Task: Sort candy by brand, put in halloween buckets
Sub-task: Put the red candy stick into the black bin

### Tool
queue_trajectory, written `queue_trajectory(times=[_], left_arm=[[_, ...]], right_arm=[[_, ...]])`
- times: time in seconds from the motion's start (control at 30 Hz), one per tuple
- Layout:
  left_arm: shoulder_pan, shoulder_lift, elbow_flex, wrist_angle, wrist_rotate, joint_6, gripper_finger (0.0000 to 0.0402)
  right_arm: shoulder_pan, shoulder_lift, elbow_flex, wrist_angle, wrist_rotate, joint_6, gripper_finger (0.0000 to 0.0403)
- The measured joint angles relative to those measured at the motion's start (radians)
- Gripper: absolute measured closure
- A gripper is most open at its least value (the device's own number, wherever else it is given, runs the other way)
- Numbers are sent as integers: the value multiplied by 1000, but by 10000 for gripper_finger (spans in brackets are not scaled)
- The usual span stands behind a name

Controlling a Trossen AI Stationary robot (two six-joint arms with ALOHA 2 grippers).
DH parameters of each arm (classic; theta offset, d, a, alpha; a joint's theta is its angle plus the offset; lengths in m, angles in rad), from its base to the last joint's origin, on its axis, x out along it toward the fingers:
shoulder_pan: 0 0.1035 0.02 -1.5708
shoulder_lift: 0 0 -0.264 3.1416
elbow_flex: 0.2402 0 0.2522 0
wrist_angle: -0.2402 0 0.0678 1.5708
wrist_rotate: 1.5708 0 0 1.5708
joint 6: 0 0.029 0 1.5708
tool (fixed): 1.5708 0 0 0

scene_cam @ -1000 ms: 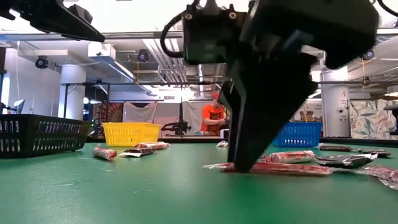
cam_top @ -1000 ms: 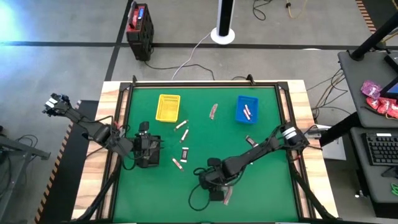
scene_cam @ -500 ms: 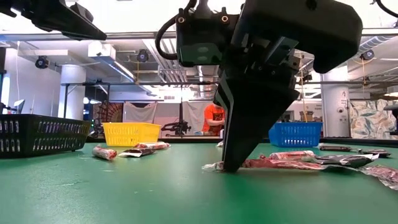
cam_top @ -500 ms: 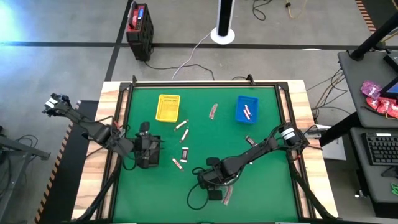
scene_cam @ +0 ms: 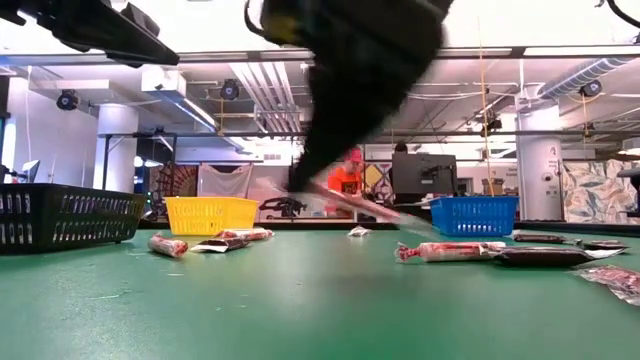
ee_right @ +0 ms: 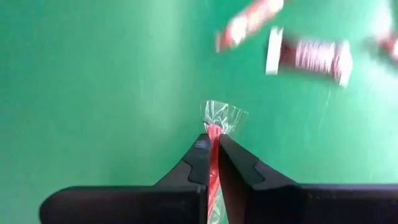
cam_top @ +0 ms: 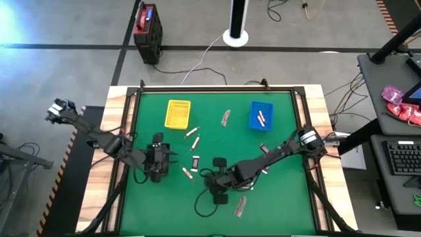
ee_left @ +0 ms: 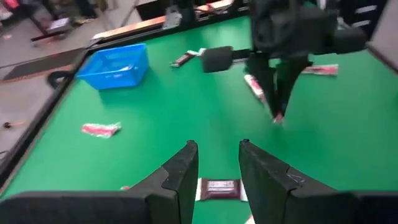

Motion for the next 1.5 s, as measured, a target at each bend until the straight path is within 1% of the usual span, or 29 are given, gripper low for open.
queue_trajectory(times=[0.13,0.2,0.27,0.37,0.47,0.57,0.7,0.77,0.87,1.0,1.2,1.3,1.43,1.5], left_arm=[[0,26,-11,94,94,35,300],[0,33,-30,176,157,58,300],[0,35,-65,291,186,74,300],[0,25,-141,469,214,80,298],[0,22,-210,596,242,69,289],[0,24,-258,672,243,43,276],[0,25,-291,729,244,18,260],[0,25,-296,731,251,8,254],[0,32,-297,734,297,1,249],[2,49,-297,739,312,1,247],[16,108,-296,849,312,19,247],[28,141,-295,912,311,39,247],[45,165,-292,943,310,49,249],[49,171,-292,942,308,49,256]], right_arm=[[-30,-1,-15,189,-13,-122,390],[-46,-1,-32,315,-47,-180,390],[-59,-2,-68,458,-97,-224,390],[-69,-2,-132,668,-158,-285,390],[-71,-2,-187,857,-188,-327,390],[-72,-2,-223,985,-194,-376,390],[-81,-5,-224,1106,-220,-464,390],[-89,-10,-213,1129,-228,-512,390],[-107,-29,-201,1127,-251,-555,390],[-136,-48,-179,1133,-311,-586,390],[-169,-49,-136,1132,-401,-607,390],[-181,-46,-127,1132,-419,-611,390],[-187,-44,-127,1131,-420,-616,390],[-187,-44,-127,1133,-420,-615,390]])
